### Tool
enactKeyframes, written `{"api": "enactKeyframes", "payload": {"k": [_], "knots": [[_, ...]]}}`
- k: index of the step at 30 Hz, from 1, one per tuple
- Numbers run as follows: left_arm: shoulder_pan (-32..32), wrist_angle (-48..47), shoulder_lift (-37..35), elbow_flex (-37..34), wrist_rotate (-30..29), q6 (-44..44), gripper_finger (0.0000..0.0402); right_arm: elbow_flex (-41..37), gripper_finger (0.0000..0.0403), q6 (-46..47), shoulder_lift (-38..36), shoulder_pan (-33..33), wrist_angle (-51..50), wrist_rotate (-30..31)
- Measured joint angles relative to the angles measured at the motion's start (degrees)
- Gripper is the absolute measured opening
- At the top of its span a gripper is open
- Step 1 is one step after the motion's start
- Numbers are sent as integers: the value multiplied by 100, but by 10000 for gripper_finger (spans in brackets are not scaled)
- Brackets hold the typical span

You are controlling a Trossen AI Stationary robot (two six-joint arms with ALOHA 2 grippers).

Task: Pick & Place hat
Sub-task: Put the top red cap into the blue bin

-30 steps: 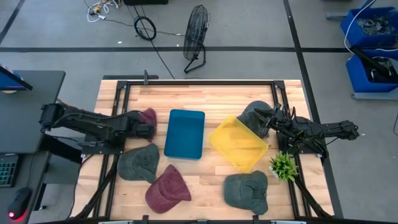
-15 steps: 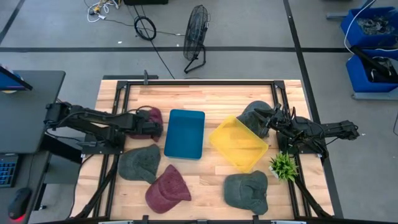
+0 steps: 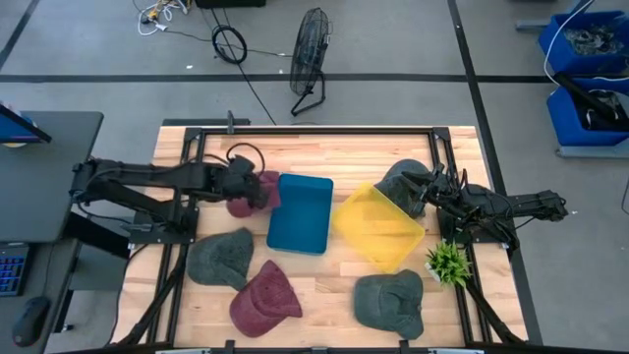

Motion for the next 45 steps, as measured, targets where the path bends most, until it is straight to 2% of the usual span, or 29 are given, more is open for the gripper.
{"api": "enactKeyframes", "payload": {"k": [4,10,18,23,27,30,38,45], "knots": [[-57,152,0,322,-13,346,1,0,104,4,0,0,0,0],[-235,1208,62,372,-6,1023,1,2,104,11,0,0,0,0],[-568,1497,894,367,199,1667,1,2,104,11,0,2,0,0],[-761,2007,1427,365,212,2612,1,2,104,10,0,0,0,0],[-900,2445,1514,365,368,3989,1,2,104,8,1,0,0,0],[-1008,2412,1513,365,633,4503,1,2,104,8,2,2,0,-2],[-968,1624,1701,365,634,4309,1,2,104,8,0,1,0,0],[-705,1632,2099,367,630,5019,6,2,104,7,2,2,1,1]]}}
